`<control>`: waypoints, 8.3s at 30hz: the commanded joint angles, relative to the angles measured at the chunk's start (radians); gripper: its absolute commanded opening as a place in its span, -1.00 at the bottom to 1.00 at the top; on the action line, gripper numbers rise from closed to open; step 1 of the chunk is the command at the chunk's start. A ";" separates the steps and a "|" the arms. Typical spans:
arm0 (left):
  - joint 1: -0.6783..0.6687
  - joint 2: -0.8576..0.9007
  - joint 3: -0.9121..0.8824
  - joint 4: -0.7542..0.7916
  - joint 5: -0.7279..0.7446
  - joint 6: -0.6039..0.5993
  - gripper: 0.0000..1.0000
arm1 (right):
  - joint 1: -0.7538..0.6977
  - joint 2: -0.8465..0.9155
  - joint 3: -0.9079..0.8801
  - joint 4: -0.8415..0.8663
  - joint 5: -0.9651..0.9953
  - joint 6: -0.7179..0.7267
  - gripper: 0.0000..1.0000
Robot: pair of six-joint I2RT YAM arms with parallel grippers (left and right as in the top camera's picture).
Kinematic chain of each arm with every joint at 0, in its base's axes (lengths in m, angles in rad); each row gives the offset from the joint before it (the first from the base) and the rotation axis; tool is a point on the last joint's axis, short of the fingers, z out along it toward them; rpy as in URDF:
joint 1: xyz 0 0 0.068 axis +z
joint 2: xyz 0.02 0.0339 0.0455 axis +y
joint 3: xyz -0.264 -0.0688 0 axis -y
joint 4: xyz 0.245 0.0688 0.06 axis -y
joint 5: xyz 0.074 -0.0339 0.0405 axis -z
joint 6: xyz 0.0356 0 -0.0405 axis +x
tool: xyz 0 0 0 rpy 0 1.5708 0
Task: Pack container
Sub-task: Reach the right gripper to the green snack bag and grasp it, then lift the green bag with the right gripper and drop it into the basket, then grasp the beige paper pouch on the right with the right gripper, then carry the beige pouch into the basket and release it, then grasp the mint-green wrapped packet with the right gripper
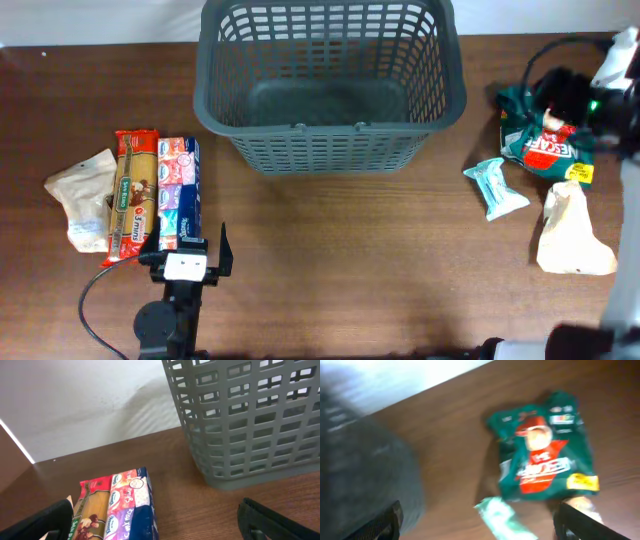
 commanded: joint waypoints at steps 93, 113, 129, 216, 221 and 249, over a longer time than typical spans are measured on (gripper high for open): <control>0.006 -0.008 -0.006 -0.002 -0.007 -0.009 0.98 | 0.777 0.480 0.486 -0.031 0.691 -0.365 0.19; 0.006 -0.008 -0.006 -0.002 -0.008 -0.009 0.98 | -0.127 0.086 0.372 -0.307 0.214 -0.171 0.67; 0.006 -0.008 -0.006 -0.002 -0.007 -0.009 0.98 | -0.267 0.092 -0.541 0.196 0.214 -0.347 0.96; 0.006 -0.008 -0.006 -0.002 -0.007 -0.009 0.98 | 0.093 0.225 0.745 -0.213 0.075 -0.201 0.57; 0.006 -0.008 -0.006 -0.002 -0.007 -0.009 0.98 | -0.180 0.188 0.316 -0.137 -0.157 -0.199 0.57; 0.006 -0.008 -0.006 -0.002 -0.007 -0.009 0.98 | 0.011 0.434 -0.421 0.141 -0.058 -0.442 -0.42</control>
